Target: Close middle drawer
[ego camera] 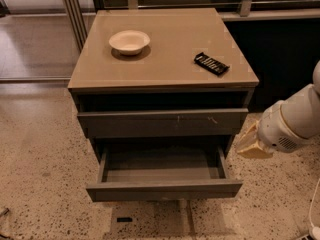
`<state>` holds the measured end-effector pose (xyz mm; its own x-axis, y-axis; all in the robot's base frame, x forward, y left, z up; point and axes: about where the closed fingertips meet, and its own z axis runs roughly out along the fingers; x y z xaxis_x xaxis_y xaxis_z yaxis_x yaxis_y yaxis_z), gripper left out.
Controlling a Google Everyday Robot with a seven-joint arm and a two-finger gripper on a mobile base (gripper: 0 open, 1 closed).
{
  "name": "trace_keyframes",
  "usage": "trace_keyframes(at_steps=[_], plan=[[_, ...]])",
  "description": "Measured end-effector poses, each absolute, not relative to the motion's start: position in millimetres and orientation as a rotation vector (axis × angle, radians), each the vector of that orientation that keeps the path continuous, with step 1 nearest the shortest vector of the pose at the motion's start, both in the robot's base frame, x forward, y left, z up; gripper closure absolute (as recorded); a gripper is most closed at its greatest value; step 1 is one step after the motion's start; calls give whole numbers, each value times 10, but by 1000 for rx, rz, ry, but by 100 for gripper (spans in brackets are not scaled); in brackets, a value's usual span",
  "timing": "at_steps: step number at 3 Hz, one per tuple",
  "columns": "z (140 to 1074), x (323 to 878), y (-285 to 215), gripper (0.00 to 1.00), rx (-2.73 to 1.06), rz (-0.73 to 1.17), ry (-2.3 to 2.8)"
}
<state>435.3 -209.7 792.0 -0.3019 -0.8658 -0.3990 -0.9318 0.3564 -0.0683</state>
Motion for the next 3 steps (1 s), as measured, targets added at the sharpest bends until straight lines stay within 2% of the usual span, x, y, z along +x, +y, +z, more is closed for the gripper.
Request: trace_keyframes(at_steps=[1,3], plan=[[7837,4349,-2089,100,-1574,254,2263],[7577,4364,-1946,100,-1532,287,2250]])
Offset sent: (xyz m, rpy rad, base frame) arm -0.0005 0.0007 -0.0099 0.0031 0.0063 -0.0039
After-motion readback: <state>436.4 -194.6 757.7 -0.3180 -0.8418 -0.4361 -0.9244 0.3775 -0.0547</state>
